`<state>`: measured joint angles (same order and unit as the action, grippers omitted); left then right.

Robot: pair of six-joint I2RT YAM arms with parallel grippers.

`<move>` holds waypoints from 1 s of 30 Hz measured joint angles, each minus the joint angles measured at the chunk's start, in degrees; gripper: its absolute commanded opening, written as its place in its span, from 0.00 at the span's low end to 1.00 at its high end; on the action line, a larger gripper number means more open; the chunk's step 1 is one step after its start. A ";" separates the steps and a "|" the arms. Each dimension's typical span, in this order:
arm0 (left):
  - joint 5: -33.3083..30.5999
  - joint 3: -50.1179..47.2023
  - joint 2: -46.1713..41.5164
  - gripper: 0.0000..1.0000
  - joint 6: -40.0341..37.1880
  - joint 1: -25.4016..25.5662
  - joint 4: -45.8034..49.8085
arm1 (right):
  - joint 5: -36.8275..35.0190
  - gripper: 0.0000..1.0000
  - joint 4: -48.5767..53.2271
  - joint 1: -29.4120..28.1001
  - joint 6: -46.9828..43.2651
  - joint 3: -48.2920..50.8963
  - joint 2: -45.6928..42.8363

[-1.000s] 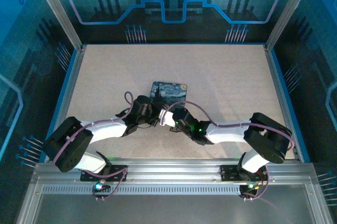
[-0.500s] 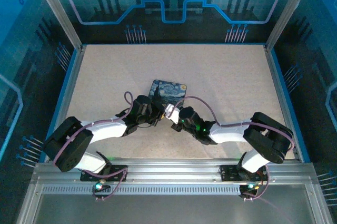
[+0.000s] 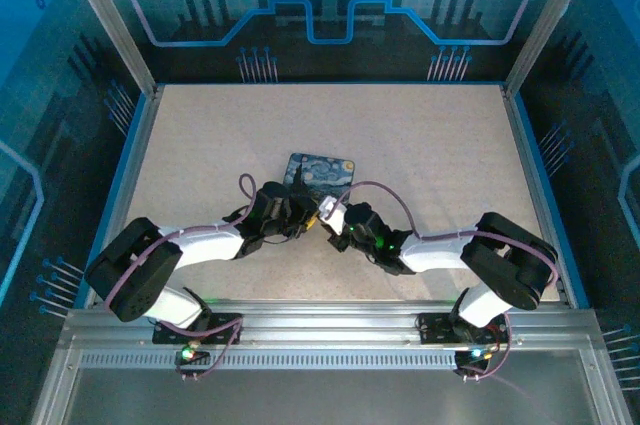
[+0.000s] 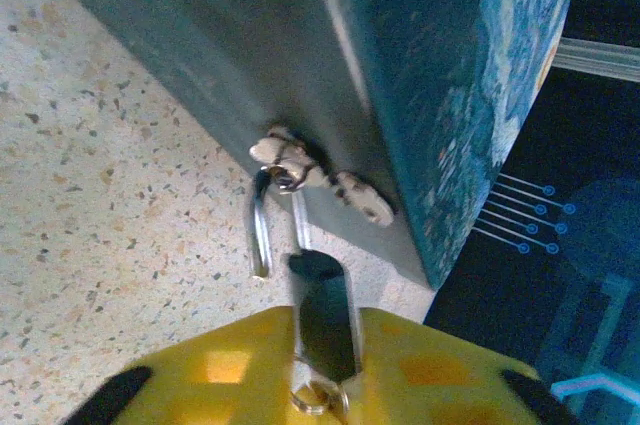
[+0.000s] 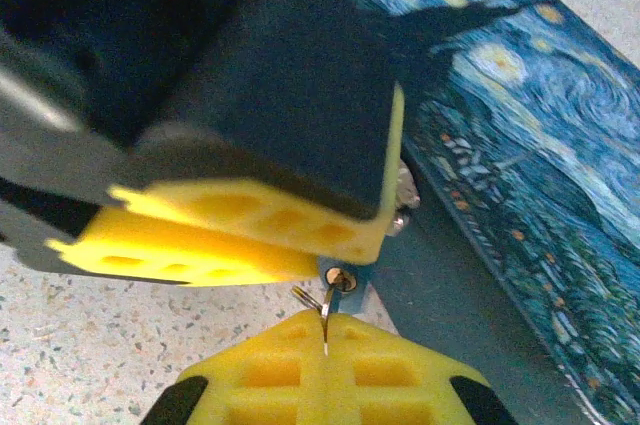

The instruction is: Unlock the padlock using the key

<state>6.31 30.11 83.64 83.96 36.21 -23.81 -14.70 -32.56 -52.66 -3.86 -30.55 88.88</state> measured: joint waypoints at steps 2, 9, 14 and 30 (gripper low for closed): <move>-0.02 0.04 0.00 0.36 -0.52 0.09 0.22 | 0.55 0.00 0.07 1.18 1.36 0.48 0.02; -0.28 0.02 -3.04 0.48 -4.24 -0.24 5.90 | 4.11 0.00 0.09 3.32 6.03 1.84 0.20; -2.25 0.59 -9.79 0.59 -9.84 -1.49 14.51 | 6.97 0.00 -0.59 5.40 9.35 3.98 0.20; -2.43 17.88 -9.11 0.97 -39.74 -14.36 36.09 | 16.98 0.00 -3.54 14.03 19.87 8.50 -0.11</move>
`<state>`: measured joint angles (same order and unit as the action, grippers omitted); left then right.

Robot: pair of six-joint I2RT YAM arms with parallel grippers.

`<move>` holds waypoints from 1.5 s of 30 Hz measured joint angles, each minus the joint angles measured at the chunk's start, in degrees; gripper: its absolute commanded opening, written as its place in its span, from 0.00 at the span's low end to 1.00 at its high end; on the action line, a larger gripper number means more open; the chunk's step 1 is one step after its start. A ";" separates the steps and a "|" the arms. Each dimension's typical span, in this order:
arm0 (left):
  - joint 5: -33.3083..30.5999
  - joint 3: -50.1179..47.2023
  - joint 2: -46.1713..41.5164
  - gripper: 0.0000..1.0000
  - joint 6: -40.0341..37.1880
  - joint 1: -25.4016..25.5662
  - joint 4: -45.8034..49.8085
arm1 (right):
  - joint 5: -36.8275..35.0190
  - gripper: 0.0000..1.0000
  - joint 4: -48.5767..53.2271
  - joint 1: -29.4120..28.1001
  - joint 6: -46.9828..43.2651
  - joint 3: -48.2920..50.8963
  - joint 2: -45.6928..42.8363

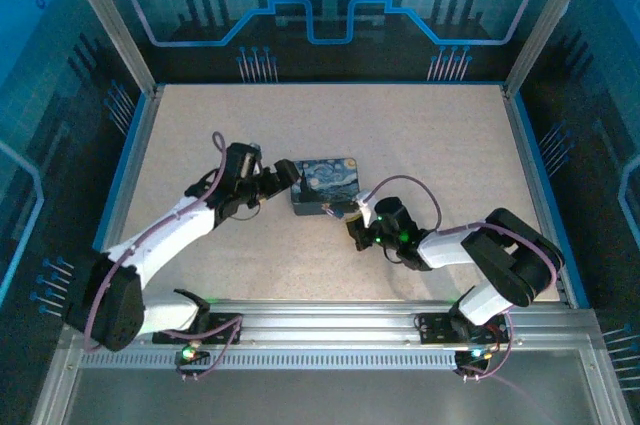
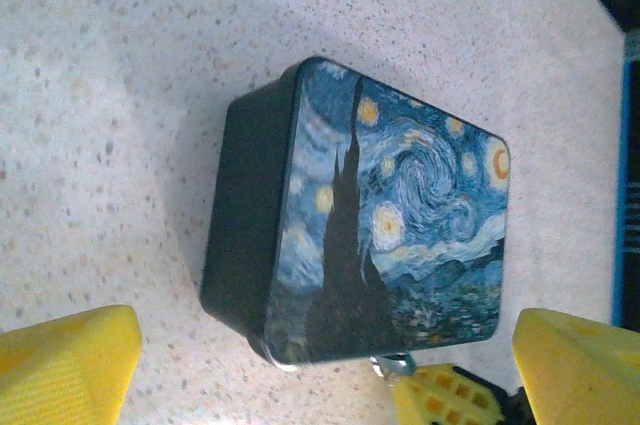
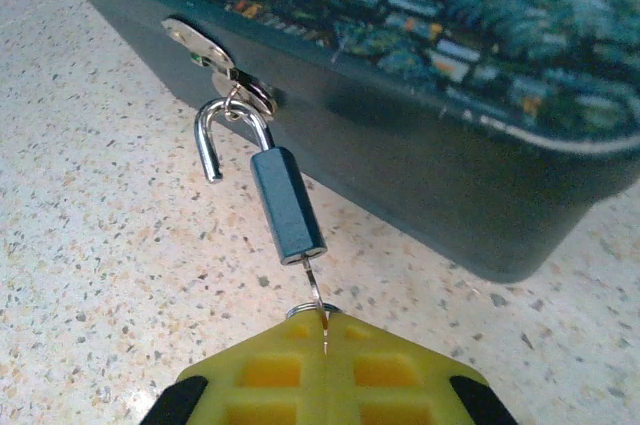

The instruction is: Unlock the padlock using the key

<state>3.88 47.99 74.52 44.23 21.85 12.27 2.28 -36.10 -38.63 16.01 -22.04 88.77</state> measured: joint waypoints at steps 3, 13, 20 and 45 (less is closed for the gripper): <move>2.10 5.40 6.10 0.97 -5.49 -1.14 2.21 | 1.84 0.00 0.07 1.70 1.88 0.20 0.00; 5.27 21.42 23.58 0.96 -18.60 -1.84 8.50 | 5.73 0.00 0.76 4.92 6.32 0.24 -0.02; 7.15 26.16 30.99 0.93 -22.34 -2.32 10.47 | 6.86 0.00 1.46 5.11 7.15 0.35 -0.02; 11.06 12.70 26.08 0.79 -20.09 -3.43 -1.29 | 9.79 0.07 5.49 5.33 7.17 -0.17 0.50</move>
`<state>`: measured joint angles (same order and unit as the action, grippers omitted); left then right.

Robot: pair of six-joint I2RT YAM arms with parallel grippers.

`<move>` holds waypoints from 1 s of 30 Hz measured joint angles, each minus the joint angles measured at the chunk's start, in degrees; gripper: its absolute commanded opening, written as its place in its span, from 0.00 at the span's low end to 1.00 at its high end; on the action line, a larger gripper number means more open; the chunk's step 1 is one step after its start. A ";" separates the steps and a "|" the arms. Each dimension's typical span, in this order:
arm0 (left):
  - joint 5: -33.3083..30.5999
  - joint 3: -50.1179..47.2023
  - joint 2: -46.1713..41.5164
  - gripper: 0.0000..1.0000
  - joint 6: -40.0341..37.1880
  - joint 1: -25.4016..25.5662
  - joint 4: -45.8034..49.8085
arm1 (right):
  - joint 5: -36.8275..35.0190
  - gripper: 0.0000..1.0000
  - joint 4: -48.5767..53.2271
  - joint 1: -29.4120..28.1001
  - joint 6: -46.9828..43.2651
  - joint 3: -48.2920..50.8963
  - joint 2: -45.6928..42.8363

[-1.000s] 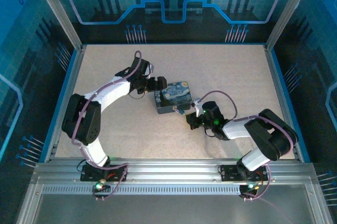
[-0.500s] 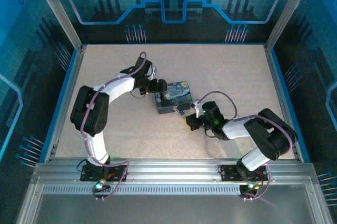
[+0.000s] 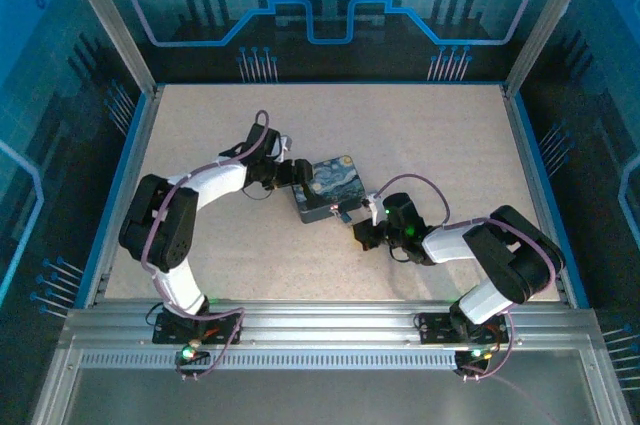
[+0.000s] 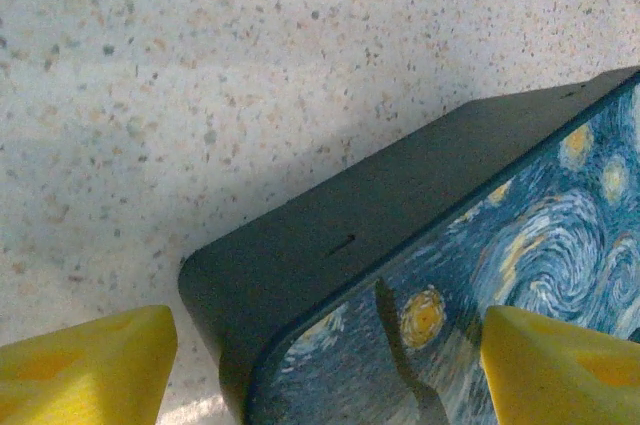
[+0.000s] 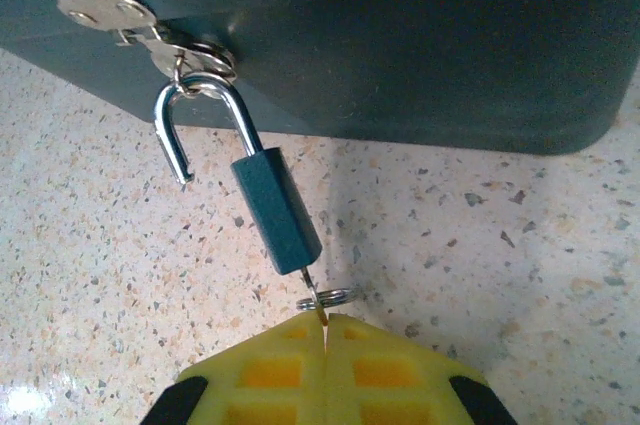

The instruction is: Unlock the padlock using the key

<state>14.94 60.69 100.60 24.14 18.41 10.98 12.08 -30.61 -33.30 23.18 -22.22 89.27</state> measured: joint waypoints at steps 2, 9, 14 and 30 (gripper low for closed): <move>0.20 -1.64 -0.98 0.79 0.83 -0.02 -1.29 | 0.00 0.11 0.15 0.00 0.17 0.04 0.00; 0.42 -6.01 -3.89 0.79 2.95 -0.11 -3.72 | -0.04 0.26 2.71 1.14 0.00 0.52 -3.41; 0.42 -7.34 -4.83 0.78 3.78 -0.11 -4.63 | 0.70 0.39 5.31 3.52 -0.68 0.92 -10.27; 0.57 -10.01 -7.10 0.77 4.68 -0.11 -5.31 | 11.34 0.46 1.29 6.49 2.89 -7.82 -3.74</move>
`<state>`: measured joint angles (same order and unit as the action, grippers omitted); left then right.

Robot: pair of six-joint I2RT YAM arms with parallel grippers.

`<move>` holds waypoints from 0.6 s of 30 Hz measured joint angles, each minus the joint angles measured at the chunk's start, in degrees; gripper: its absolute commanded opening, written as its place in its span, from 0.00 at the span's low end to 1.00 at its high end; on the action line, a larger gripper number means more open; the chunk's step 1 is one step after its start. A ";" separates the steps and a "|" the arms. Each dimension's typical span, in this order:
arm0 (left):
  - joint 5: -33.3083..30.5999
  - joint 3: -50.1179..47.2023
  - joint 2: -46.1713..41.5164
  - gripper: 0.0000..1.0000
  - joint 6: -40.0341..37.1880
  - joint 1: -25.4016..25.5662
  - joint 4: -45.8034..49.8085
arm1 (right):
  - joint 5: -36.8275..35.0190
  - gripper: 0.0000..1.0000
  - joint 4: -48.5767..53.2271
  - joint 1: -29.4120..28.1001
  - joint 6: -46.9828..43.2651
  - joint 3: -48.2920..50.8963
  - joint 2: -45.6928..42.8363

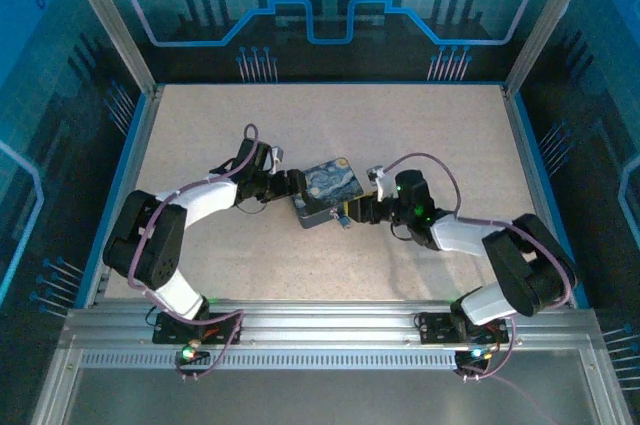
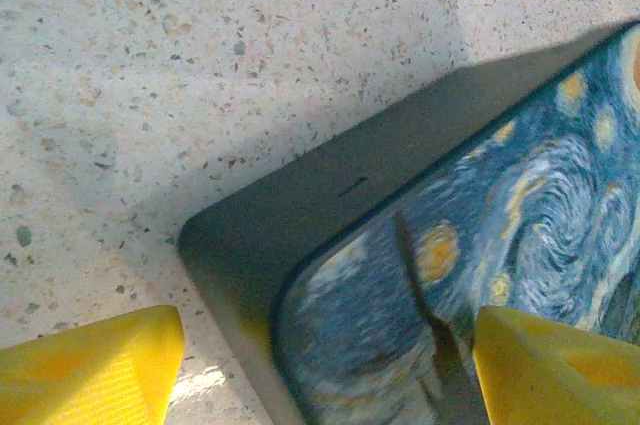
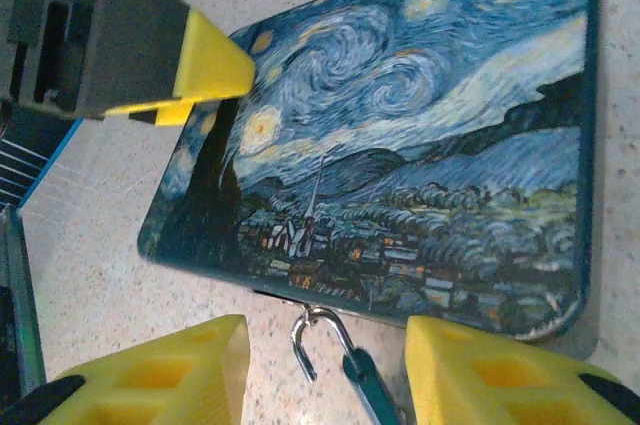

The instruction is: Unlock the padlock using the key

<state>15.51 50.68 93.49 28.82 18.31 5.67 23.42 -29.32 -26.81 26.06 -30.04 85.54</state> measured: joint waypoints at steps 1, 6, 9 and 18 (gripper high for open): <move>-0.09 -0.22 -0.24 0.77 0.04 -0.09 0.02 | 0.26 0.46 -0.37 0.22 0.13 -0.83 1.07; -0.46 -1.03 -1.22 0.77 0.28 -0.87 0.31 | 1.86 0.47 -2.16 1.66 0.92 -5.73 6.91; -0.72 -1.07 -1.42 0.77 0.35 -0.90 0.48 | 2.54 0.50 -2.49 2.19 1.20 -6.93 8.13; -0.70 -1.40 -1.73 0.76 1.27 -0.90 0.44 | 7.54 0.57 -3.32 4.26 2.21 -1.99 5.70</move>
<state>14.81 49.28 91.77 30.09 17.41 6.11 30.96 -32.64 -22.55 28.27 -32.03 91.24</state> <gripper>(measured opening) 0.767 0.557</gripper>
